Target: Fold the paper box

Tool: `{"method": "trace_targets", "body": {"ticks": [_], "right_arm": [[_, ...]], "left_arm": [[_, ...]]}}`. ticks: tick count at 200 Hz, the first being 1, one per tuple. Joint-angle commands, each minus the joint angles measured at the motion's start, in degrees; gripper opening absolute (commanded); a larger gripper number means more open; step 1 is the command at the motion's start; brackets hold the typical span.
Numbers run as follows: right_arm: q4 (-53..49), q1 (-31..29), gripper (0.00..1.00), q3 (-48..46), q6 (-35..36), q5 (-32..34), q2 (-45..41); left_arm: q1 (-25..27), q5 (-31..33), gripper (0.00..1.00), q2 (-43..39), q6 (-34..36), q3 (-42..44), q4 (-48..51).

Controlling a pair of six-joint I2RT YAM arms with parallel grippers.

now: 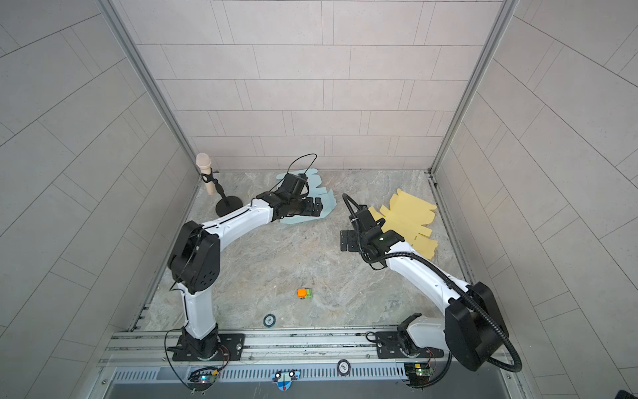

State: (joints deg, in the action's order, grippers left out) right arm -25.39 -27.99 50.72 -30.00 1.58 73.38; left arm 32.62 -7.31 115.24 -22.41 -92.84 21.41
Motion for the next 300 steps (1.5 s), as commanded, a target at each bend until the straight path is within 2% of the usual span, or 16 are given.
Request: {"method": "trace_targets", "body": {"ticks": [1, 52, 107, 205, 248, 300], "right_arm": [[0.3, -0.5, 1.0, 1.6, 0.4, -3.1, 0.7], [0.0, -0.7, 1.0, 2.8, 2.3, -3.7, 1.0], [-2.6, -0.6, 1.0, 6.3, 4.7, -5.1, 2.6], [-5.8, -0.6, 1.0, 7.4, 4.7, -4.9, -1.9], [-7.9, 0.6, 1.0, 7.0, 4.1, -0.1, -1.9], [-4.2, 4.6, 1.0, 3.7, 1.4, -6.7, -1.9]], "left_arm": [[-0.4, -1.4, 1.0, 4.6, 1.7, -7.0, 6.3], [-1.1, -1.6, 1.0, 12.6, 0.7, -13.2, 8.4], [-1.9, -2.9, 1.0, 14.8, -1.1, -11.6, 7.5], [-0.4, -5.9, 1.0, 8.5, -7.6, 5.1, -4.0], [1.0, -5.3, 1.0, 5.9, -9.3, 10.3, -6.2], [5.4, -7.5, 1.0, 1.2, -15.8, 18.3, -13.3]]}}
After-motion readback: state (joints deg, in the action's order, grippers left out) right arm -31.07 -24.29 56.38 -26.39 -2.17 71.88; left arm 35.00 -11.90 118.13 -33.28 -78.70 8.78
